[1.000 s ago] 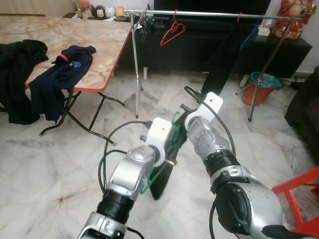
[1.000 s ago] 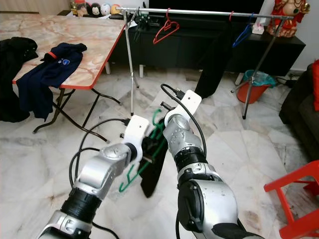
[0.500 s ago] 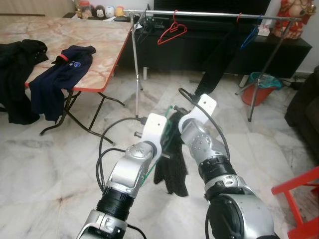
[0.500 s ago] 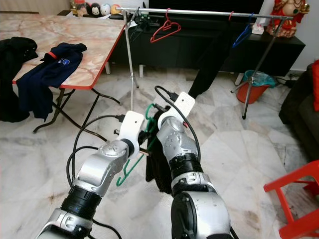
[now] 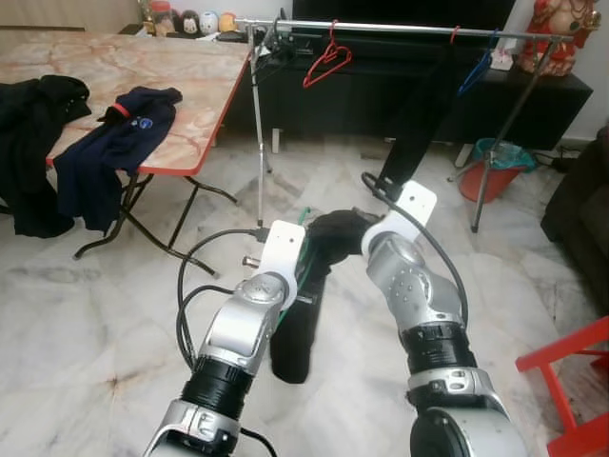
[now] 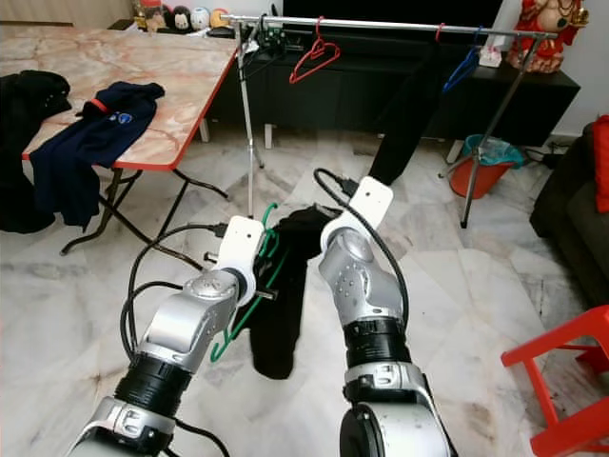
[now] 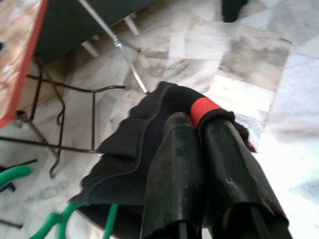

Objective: Hang hanger

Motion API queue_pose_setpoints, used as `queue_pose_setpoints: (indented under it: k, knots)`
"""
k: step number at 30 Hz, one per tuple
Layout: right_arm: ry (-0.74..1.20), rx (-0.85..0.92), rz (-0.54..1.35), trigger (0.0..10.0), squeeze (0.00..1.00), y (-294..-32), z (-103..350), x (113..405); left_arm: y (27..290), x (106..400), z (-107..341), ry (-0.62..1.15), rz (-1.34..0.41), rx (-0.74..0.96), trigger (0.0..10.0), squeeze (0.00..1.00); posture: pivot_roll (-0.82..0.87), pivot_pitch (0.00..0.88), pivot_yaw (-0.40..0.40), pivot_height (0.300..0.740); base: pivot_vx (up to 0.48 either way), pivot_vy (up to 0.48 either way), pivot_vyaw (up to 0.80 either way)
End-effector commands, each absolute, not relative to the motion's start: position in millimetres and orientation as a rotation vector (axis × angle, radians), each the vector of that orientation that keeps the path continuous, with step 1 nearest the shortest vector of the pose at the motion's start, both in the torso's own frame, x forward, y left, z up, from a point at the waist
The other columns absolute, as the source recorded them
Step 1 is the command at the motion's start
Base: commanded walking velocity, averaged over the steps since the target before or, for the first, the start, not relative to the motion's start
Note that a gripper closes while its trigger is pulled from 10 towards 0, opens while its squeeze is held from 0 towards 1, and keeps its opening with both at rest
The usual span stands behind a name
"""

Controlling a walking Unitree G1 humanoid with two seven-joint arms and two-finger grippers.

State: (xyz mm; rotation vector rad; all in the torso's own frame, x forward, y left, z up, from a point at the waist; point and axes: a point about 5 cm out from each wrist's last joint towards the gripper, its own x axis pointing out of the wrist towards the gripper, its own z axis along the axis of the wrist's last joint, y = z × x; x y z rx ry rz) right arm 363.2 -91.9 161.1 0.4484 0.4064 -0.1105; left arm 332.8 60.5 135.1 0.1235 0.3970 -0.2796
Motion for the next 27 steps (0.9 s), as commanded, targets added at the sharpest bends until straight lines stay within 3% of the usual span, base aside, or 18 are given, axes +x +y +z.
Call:
queue_pose_setpoints:
  k: [1,11,16,18,19,21,27]
  knots:
    - [0.462,0.485,-0.044,10.0,0.0,-73.2,153.9,348.8,53.7,335.5,148.4,0.327,-0.316,0.143,10.0,0.0,0.15,0.0,-0.077,0.74,0.0,0.0,0.0]
    - [0.489,0.456,0.091,10.0,0.0,-66.2,152.1,335.2,41.5,331.5,161.5,0.255,-0.423,0.026,10.0,0.0,0.15,0.0,-0.079,0.74,0.0,0.0,0.0]
    - [0.477,0.334,0.161,10.0,0.0,-75.8,154.6,330.9,40.9,323.0,167.0,0.22,-0.563,-0.062,10.0,0.0,0.14,0.0,-0.077,0.74,0.0,0.0,0.0]
    - [0.434,0.167,0.262,10.0,0.0,-78.0,159.3,329.3,44.4,320.4,169.3,0.205,-0.602,-0.072,10.0,0.0,0.14,0.0,-0.076,0.74,0.0,0.0,0.0]
    - [0.434,0.167,0.262,10.0,0.0,-78.0,159.3,329.3,44.4,320.4,169.3,0.205,-0.602,-0.072,10.0,0.0,0.14,0.0,-0.076,0.74,0.0,0.0,0.0]
    - [0.357,-0.093,0.295,10.0,0.0,-91.1,164.1,330.5,48.0,316.9,169.0,0.199,-0.655,-0.05,10.0,0.0,0.14,0.0,-0.073,0.74,0.0,0.0,0.0]
    - [0.319,-0.326,0.291,10.0,0.0,-110.0,165.0,329.7,53.1,309.5,167.2,0.205,-0.734,-0.019,10.0,0.0,0.13,0.0,-0.067,0.74,0.0,0.0,0.0]
